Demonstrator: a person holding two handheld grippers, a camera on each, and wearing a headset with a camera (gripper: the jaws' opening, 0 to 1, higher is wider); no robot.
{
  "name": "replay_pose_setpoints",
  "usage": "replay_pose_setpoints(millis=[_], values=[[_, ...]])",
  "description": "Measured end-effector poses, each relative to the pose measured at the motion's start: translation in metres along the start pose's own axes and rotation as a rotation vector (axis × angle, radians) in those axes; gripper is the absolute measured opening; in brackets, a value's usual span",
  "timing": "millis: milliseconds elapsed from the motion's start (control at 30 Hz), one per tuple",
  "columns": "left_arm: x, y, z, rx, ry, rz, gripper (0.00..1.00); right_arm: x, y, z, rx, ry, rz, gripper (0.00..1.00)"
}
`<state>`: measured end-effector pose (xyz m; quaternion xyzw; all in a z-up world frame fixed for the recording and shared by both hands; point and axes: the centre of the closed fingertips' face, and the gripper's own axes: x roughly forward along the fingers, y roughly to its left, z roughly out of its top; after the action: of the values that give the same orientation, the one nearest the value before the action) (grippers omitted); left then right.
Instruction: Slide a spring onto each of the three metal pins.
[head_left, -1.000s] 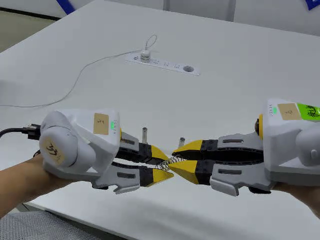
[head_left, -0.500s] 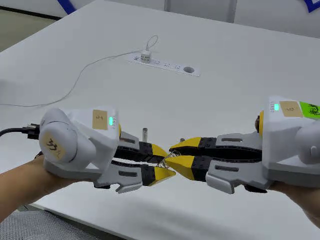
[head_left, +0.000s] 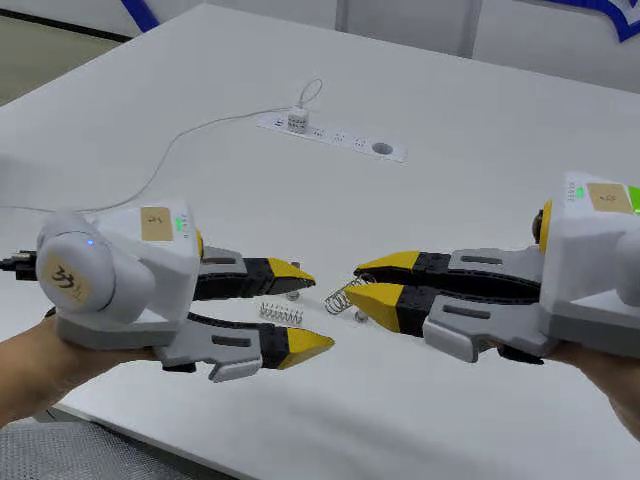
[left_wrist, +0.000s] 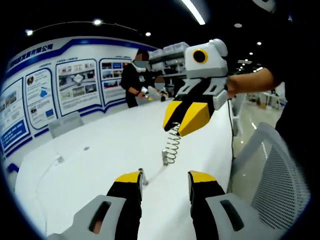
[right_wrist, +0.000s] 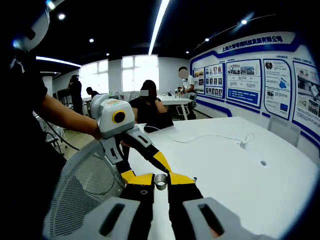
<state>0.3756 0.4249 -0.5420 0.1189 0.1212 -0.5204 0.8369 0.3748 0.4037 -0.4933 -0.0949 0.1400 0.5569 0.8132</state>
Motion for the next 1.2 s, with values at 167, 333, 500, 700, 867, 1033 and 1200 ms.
replay_pose_setpoints(millis=[167,333,500,700,867,1033,1200], values=[[-0.018,0.013,-0.014,-0.038,0.013,0.065,0.51,0.000,-0.011,-0.004,-0.005,0.027,-0.032,0.10],[-0.032,0.019,-0.024,-0.076,0.008,0.111,0.61,0.002,-0.021,-0.006,0.007,0.041,-0.057,0.10],[-0.042,0.026,-0.036,-0.093,0.023,0.159,0.69,0.004,-0.034,-0.014,0.008,0.074,-0.095,0.10],[-0.051,0.039,-0.033,-0.100,0.010,0.221,0.78,0.005,-0.047,-0.025,0.011,0.119,-0.131,0.10],[-0.063,0.045,-0.032,-0.100,-0.007,0.248,0.81,0.008,-0.057,-0.031,0.017,0.143,-0.153,0.10],[-0.070,0.052,-0.035,-0.095,-0.007,0.278,0.86,0.014,-0.072,-0.038,0.028,0.169,-0.180,0.10],[-0.070,0.058,-0.043,-0.123,-0.004,0.315,0.89,0.019,-0.086,-0.046,0.048,0.197,-0.205,0.10]])
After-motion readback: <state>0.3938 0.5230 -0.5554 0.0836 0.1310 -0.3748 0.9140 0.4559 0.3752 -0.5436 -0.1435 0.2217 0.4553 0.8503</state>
